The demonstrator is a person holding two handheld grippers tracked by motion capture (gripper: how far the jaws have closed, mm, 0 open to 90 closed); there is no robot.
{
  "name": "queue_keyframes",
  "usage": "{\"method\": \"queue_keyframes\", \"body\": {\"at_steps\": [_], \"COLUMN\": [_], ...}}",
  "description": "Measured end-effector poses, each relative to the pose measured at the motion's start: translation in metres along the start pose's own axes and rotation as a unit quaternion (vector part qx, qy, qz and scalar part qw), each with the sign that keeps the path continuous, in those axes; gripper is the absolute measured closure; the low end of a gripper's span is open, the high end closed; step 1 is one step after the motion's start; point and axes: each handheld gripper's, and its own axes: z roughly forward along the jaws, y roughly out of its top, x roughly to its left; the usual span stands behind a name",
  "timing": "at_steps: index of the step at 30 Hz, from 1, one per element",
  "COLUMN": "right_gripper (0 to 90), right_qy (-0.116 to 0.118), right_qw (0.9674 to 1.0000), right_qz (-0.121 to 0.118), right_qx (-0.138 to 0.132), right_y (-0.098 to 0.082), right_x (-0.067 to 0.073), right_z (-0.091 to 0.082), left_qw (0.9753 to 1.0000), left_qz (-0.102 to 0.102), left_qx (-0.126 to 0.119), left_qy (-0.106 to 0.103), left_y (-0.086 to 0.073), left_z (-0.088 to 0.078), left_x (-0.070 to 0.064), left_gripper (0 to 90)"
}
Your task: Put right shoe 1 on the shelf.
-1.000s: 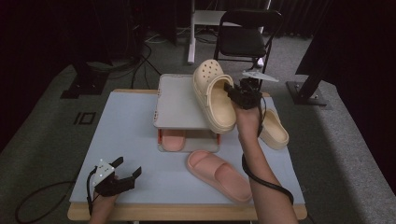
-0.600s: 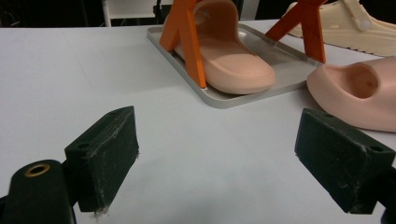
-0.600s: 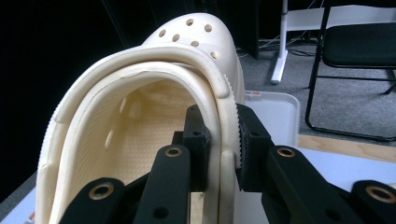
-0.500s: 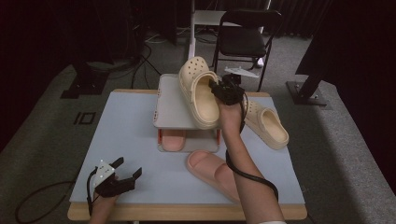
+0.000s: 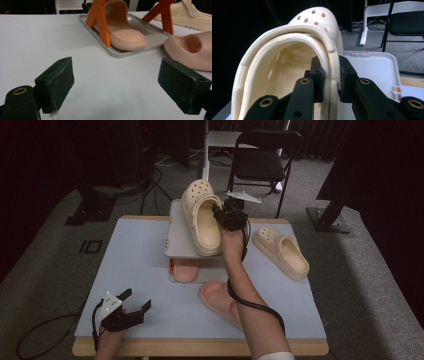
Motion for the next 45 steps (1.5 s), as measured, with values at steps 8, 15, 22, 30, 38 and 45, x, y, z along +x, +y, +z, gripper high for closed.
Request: {"method": "queue_keyframes", "body": {"at_steps": [8,15,22,30,38,45], "right_gripper": [76.9,76.7,76.7,71.6,56.7,52.7], "right_qy": [-0.003,-0.012,-0.026,-0.017,0.001,0.017], "right_qw": [1.0,0.9996,0.999,0.9991,0.9995,0.9992], "right_qz": [0.003,0.024,0.032,0.022,0.007,-0.007], "right_qx": [0.006,0.008,0.015,0.032,0.03,0.036], "right_y": [-0.005,-0.008,-0.011,-0.017,-0.01,-0.014], "right_x": [0.011,0.014,0.024,0.021,0.021,0.016], "right_z": [0.016,0.029,0.039,0.049,0.039,0.03], "left_qw": [1.0,1.0,1.0,1.0,1.0,1.0], "left_qz": [0.001,0.002,0.005,0.003,0.005,0.005], "left_qx": [0.001,0.001,0.003,-0.001,0.002,0.003], "left_qy": [-0.002,-0.002,-0.002,-0.002,-0.005,-0.004], "left_y": [0.0,-0.001,-0.001,-0.001,-0.001,-0.001], "left_z": [0.0,-0.001,-0.001,-0.002,-0.001,0.0], "left_x": [-0.001,0.0,-0.001,0.0,-0.002,-0.003], "left_gripper": [13.2,13.2,13.2,13.3,13.2,13.2]}}
